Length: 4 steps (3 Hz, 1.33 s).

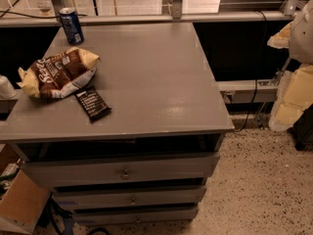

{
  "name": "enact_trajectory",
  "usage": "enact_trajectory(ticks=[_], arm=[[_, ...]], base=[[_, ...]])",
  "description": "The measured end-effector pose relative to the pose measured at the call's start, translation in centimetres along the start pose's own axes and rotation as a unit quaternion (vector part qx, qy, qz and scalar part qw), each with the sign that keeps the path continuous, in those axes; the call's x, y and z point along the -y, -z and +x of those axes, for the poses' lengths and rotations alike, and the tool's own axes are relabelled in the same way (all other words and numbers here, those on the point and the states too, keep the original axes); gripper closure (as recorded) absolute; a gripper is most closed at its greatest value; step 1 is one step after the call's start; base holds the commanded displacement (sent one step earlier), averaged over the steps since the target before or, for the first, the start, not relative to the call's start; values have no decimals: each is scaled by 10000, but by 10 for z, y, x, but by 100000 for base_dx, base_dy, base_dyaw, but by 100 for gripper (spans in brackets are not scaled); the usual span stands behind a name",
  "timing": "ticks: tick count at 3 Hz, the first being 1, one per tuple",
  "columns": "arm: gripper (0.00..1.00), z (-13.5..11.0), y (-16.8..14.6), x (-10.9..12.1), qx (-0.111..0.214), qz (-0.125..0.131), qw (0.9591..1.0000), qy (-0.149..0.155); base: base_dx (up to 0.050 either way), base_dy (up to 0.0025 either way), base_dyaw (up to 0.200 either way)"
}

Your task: Pick brown chip bag

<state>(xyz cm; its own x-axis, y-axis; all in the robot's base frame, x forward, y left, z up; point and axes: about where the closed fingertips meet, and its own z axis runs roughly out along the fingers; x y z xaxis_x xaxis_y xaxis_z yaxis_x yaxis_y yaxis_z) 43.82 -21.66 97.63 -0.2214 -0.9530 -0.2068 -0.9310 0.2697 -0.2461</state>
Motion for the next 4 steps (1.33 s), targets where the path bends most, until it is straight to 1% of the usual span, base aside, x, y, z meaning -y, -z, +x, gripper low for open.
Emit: enact_trajectory(ticks=[1,2,3,4], arm=[[0,0,0,0,0,1,10000,0],[0,0,0,0,0,1,10000,0],[0,-44,-11,4,615,-155,9980,-12],[0,-131,-28,15,1823,-430,9823,28]], base=[[10000,0,5],[0,0,0],[0,0,0],[0,0,0]])
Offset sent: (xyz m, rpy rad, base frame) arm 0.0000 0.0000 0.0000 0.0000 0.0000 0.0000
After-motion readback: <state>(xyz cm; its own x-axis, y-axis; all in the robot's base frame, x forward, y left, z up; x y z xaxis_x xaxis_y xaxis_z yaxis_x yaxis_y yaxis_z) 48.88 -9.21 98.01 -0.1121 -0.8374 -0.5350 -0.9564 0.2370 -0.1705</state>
